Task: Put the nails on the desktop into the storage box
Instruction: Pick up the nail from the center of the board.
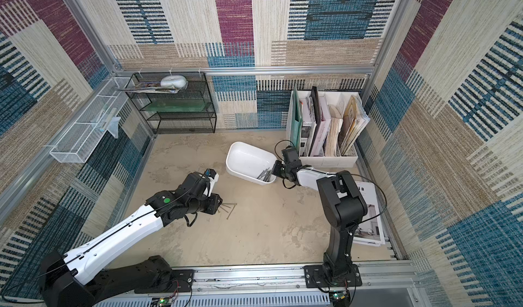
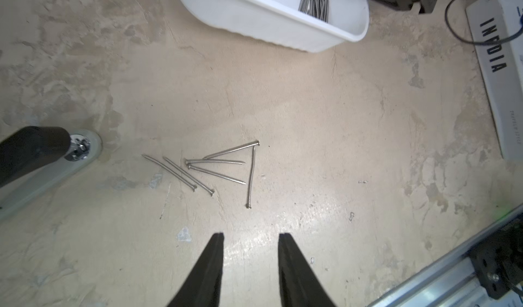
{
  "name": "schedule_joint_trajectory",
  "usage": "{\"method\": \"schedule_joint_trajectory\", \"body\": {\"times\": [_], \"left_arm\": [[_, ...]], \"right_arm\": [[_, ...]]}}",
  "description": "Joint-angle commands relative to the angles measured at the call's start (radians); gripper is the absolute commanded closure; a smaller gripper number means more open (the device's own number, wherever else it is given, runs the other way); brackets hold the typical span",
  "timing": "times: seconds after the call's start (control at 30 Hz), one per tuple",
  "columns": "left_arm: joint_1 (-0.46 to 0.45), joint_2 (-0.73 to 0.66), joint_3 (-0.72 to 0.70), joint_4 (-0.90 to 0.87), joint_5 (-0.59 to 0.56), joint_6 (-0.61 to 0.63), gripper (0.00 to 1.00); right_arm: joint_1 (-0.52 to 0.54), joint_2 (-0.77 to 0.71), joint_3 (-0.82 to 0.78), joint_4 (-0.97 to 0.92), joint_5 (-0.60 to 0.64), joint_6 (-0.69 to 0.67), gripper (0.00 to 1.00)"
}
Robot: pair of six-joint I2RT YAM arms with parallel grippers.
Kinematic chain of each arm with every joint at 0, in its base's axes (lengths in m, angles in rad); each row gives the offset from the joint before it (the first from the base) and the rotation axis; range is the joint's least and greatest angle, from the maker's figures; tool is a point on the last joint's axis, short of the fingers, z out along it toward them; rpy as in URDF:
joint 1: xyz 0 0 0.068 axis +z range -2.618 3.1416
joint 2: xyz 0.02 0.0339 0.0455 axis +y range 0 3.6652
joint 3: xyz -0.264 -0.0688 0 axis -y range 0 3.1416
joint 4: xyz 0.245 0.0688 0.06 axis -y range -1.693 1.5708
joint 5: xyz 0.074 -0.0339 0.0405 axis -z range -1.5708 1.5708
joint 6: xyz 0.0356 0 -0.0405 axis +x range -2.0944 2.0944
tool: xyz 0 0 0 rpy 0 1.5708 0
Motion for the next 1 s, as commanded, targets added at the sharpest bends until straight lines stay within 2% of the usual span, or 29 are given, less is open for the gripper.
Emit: {"method": "schedule_joint_trajectory", "body": {"times": [0.0, 0.13, 0.57, 0.97], "left_arm": [[-0.034, 0.022, -0.024, 0.054, 0.040, 0.000, 0.63], [-0.056, 0.093, -0.027, 0.055, 0.042, -0.002, 0.63], [-0.103, 0.328, 0.021, 0.054, -0.096, -0.026, 0.64], [-0.117, 0.477, 0.041, 0.070, -0.147, -0.031, 0.67]], "right_arm": [[0.008, -0.075, -0.057, 0.036, 0.083, -0.027, 1.00], [0.005, -0.031, 0.013, -0.040, 0.053, -0.070, 1.00], [0.006, -0.011, -0.028, 0.027, 0.023, -0.045, 1.00], [0.006, 0.011, -0.059, 0.062, 0.008, -0.030, 1.00]]}}
